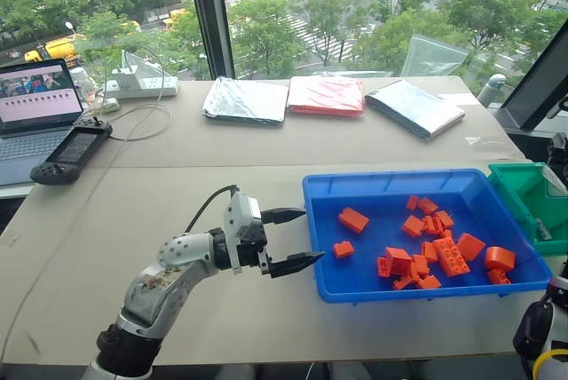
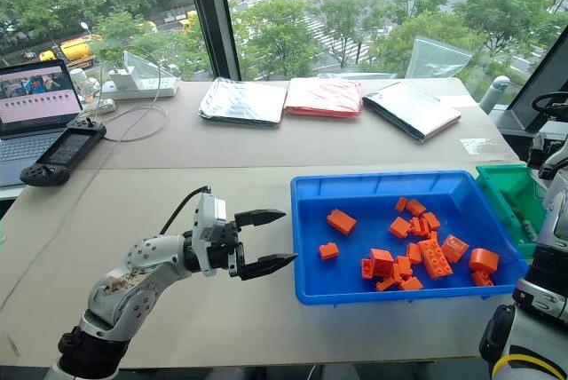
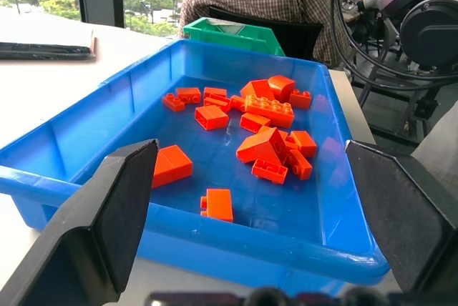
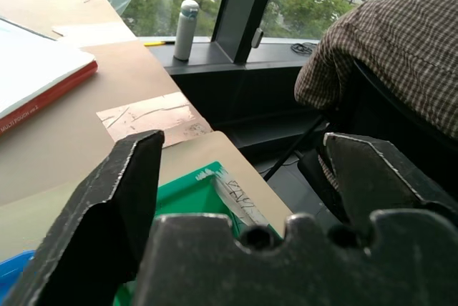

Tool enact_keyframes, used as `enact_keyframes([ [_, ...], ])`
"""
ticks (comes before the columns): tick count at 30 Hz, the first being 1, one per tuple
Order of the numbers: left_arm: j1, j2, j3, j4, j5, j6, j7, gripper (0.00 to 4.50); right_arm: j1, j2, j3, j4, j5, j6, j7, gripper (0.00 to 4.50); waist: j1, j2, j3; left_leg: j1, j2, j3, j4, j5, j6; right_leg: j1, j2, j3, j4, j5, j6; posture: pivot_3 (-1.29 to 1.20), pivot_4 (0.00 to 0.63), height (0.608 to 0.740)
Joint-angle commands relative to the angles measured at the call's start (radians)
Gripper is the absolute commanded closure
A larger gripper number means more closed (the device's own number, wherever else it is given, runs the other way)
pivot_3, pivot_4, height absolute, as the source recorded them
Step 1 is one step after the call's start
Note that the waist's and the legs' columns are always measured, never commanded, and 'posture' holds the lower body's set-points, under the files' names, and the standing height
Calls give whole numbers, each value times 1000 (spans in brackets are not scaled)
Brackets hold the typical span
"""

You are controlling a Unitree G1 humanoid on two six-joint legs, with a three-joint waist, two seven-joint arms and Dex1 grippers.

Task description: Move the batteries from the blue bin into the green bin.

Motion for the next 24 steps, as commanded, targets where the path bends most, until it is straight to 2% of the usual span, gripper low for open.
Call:
enact_keyframes([
  [1,-20,-2,13,-22,-6,-22,-7,0,-41,2,35,-107,90,-54,125,19,-2,0,0,0,0,0,0,0,0,0,0,0,0,0,0,0,150,740],
  [4,-21,-1,15,-21,-8,-21,-7,0,-8,1,100,-186,169,-60,275,19,-8,0,0,1,1,0,0,0,0,0,1,0,0,0,0,0,150,740],
  [7,-22,-3,22,-20,-17,-17,-8,0,199,-44,184,-401,269,-94,507,19,0,0,0,0,1,-2,0,0,0,1,2,-1,0,0,0,0,150,740],
  [10,-25,-3,30,-12,-24,-15,-12,0,429,-24,108,-600,464,-90,703,19,17,0,0,-2,1,-4,0,-1,1,1,1,-3,-1,0,0,0,150,740],
  [13,-21,0,35,-4,-27,-14,-20,0,616,-69,84,-679,508,-144,848,19,21,0,0,-3,-1,-3,1,-1,2,1,-2,-2,-1,0,1,0,150,740],
  [17,-11,7,45,-12,-26,-4,-12,0,736,-61,11,-693,594,-204,969,19,22,-2,1,0,-1,-3,2,-1,2,4,0,-2,-5,0,1,0,150,740],
  [24,5,27,92,-56,-43,37,44,0,777,-1,2,-652,586,-320,951,19,7,-2,1,14,3,-3,-1,-1,2,17,3,-2,-11,0,0,0,150,740],
])
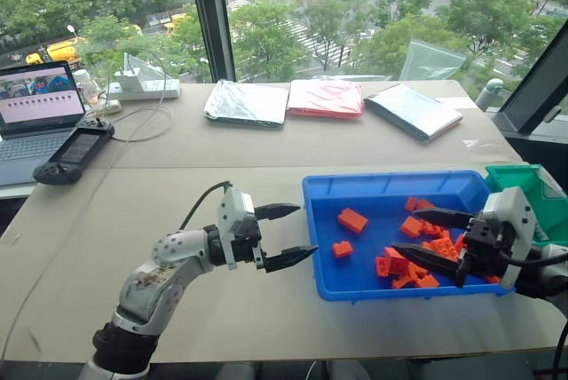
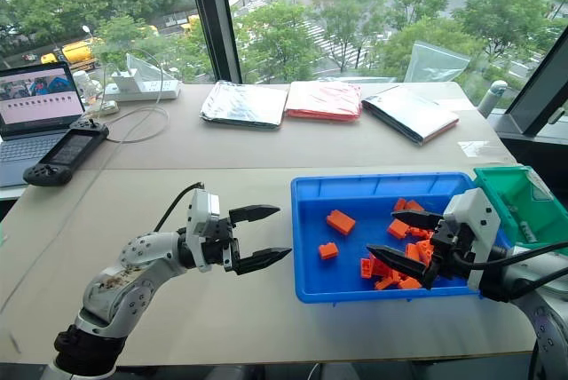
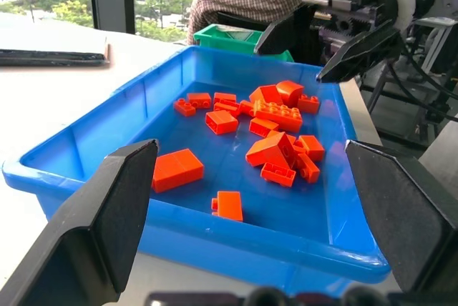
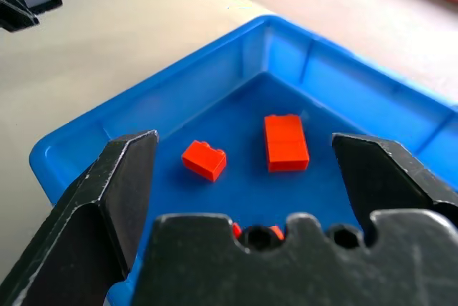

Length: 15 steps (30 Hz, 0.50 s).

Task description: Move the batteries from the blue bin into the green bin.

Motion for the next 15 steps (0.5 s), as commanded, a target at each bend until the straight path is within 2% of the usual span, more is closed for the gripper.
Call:
enact_keyframes([
  [1,12,15,35,-74,-35,28,28,0,30,22,-28,-13,13,-69,1,19,-1,0,0,0,0,0,0,0,0,0,0,0,0,0,0,0,150,740],
  [11,1,23,39,-44,-7,38,59,0,26,28,-15,28,-31,-111,-83,19,5,0,0,-1,-1,0,0,0,0,0,-1,0,0,0,0,0,150,740],
  [15,-10,-85,42,-4,106,28,286,0,-18,77,12,22,-122,-96,-276,19,7,0,0,0,-1,0,0,0,0,0,-1,0,0,0,0,0,150,740],
])
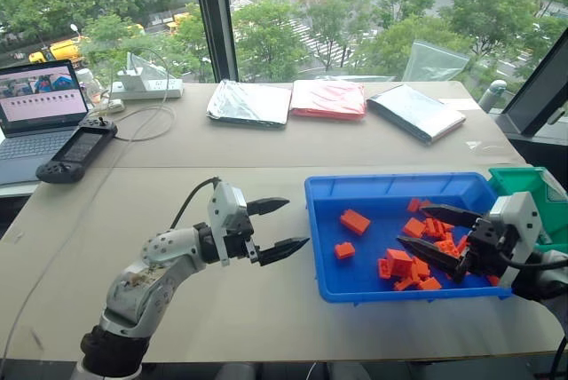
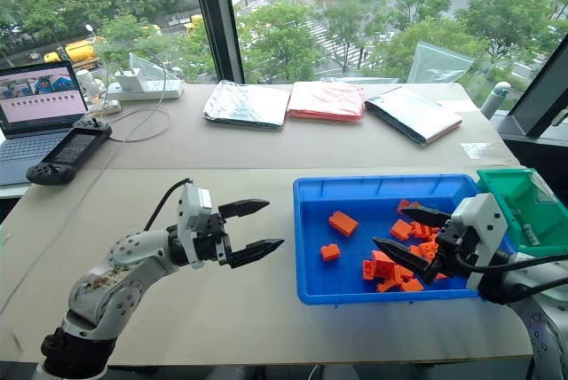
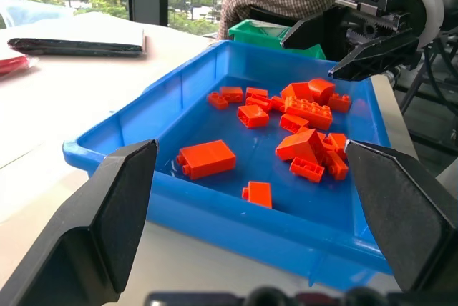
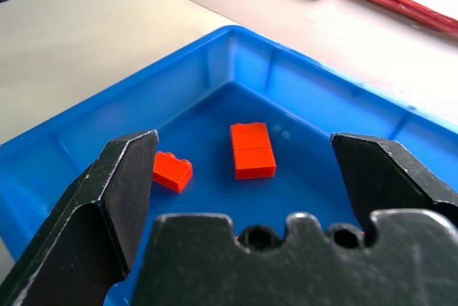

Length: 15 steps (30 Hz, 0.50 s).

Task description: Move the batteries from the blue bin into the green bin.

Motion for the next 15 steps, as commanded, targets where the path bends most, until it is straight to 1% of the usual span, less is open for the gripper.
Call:
enact_keyframes([
  [1,-28,-116,13,18,107,-10,242,0,-71,49,13,-8,-100,3,-216,19,2,0,0,0,0,0,0,0,0,0,0,0,0,0,0,0,150,740],
  [4,-65,-248,9,60,189,-4,435,0,-138,115,45,61,-272,-9,-451,19,7,-1,1,-1,-1,0,0,0,-1,-1,-1,0,0,0,0,0,150,740],
  [6,-73,-343,13,87,254,-18,575,0,-127,173,79,58,-373,-34,-567,19,16,-2,0,-1,-2,-1,0,1,-2,-1,-1,0,1,0,0,0,150,740],
  [8,-73,-392,16,94,293,-19,645,0,-113,201,103,46,-433,-49,-618,19,19,-2,0,-2,-2,-1,0,1,-2,-3,-2,0,1,0,0,0,150,740],
  [11,-74,-432,34,109,343,-37,729,0,-141,277,109,35,-460,-64,-704,19,12,-1,0,-6,-2,0,-1,2,-4,-8,-2,2,2,0,0,0,150,740],
  [15,-64,-456,37,120,385,-51,778,0,-142,305,114,57,-485,-112,-718,19,12,-1,0,-11,-3,1,0,3,-5,-16,-2,4,5,0,0,0,150,740],
])
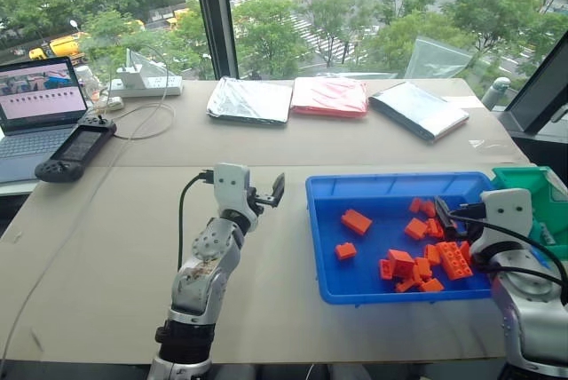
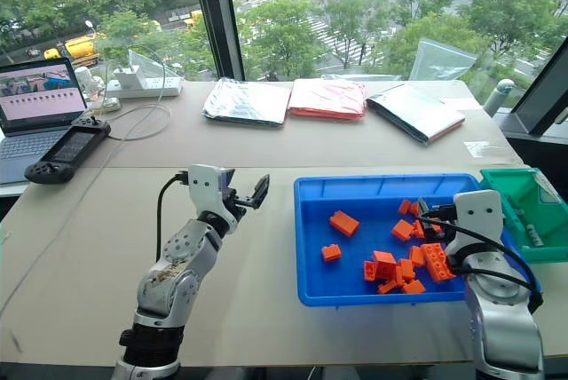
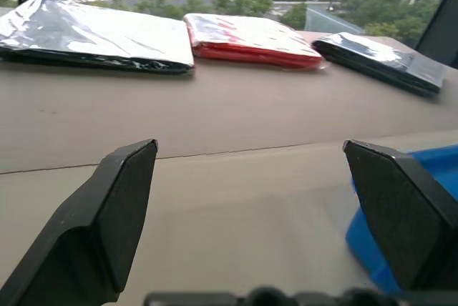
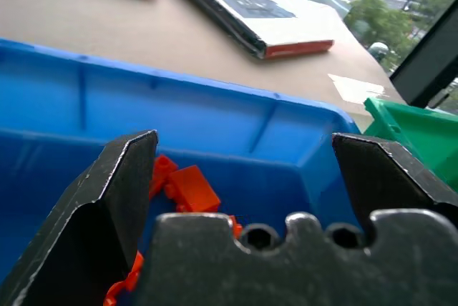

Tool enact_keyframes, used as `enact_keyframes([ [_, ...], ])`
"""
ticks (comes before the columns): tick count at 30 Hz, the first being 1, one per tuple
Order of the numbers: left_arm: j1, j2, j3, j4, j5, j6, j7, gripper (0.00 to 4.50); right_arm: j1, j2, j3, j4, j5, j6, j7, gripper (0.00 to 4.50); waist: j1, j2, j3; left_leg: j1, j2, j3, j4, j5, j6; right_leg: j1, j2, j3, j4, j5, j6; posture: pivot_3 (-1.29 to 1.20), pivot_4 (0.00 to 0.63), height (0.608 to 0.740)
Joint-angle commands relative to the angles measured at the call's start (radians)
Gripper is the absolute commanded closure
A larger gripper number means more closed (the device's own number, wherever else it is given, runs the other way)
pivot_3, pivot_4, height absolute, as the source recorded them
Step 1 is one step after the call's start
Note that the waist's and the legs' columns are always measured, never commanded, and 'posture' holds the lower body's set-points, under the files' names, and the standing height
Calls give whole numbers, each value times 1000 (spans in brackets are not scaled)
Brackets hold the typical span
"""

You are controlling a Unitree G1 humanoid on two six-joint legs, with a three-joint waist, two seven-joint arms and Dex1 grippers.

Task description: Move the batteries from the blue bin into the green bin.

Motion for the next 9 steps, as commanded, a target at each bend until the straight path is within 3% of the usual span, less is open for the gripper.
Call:
enact_keyframes([
  [1,9,-19,9,-18,39,-34,47,0,-14,9,-18,-14,-25,-75,-23,19,1,0,0,0,0,0,0,0,0,0,0,0,2,0,0,0,150,740],
  [9,2,-20,17,-10,54,-69,44,0,-49,-13,-6,46,-43,-130,-3,19,0,0,0,1,-1,0,1,0,0,0,0,0,5,0,0,0,150,740],
])
